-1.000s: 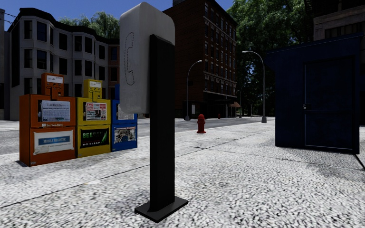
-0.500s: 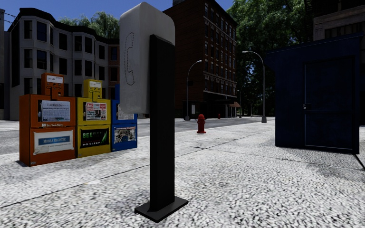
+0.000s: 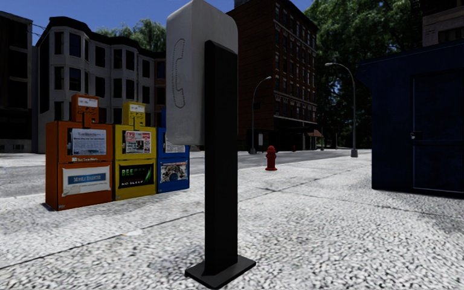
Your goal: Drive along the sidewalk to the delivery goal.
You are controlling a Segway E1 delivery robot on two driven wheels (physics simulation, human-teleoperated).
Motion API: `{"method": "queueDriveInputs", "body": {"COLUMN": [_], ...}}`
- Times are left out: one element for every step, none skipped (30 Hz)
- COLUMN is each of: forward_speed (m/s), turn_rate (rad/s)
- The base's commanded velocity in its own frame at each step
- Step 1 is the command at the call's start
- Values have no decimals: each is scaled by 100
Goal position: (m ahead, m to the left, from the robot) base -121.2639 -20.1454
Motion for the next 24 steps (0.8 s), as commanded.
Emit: {"method": "queueDriveInputs", "body": {"forward_speed": [63, 63, 63, 63, 63, 63, 63, 63, 63, 60, 60, 32, 0, 0, 0, 0, 0, 0, 0, 0, 0, 0, 0, 0], "turn_rate": [57, 63, 68, 73, 75, 75, 76, 76, 76, 76, 76, 69, 22, 0, 0, 0, 0, 0, 0, 0, 0, 0, 0, 0]}}
